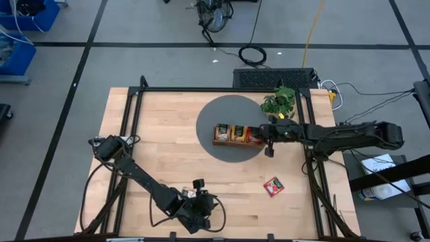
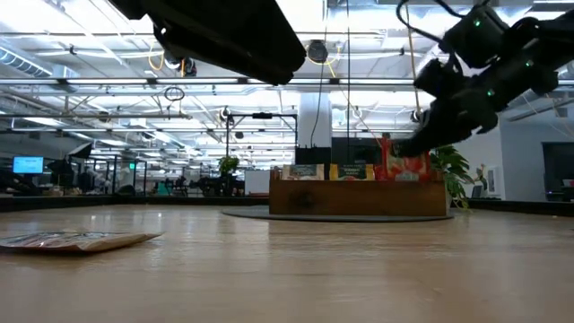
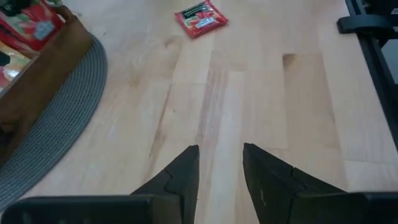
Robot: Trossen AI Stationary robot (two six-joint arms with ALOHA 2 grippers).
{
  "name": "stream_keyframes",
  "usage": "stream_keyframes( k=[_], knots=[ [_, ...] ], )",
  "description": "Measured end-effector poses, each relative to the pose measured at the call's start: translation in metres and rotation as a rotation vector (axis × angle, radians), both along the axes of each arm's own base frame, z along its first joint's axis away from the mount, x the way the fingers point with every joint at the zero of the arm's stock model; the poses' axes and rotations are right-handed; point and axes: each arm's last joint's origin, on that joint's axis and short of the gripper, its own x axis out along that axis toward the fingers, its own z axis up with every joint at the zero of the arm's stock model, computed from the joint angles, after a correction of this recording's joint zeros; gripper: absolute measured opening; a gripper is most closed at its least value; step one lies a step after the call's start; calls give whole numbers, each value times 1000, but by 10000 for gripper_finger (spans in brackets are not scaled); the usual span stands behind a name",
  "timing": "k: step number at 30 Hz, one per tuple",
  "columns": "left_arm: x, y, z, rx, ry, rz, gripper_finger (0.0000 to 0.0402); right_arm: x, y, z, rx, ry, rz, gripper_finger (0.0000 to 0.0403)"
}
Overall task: Pick & Place Tea
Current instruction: Put the red tea bag into the right section of the wooden organizer
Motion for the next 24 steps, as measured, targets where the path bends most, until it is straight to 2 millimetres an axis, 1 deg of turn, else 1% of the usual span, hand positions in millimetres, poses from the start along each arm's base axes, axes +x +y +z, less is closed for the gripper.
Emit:
stream_keyframes(
  k=[9,12,18,24],
  knots=[
    [5,7,0,-8,-3,25,129,2,-2,-12,22,65,2,1],
    [6,8,0,-11,-3,30,129,3,-3,-17,31,97,1,11],
    [6,8,0,-9,-5,26,129,5,-3,-20,37,105,-2,59],
    [6,8,0,-19,6,11,129,11,-3,-11,39,-6,-11,118]
  ],
)
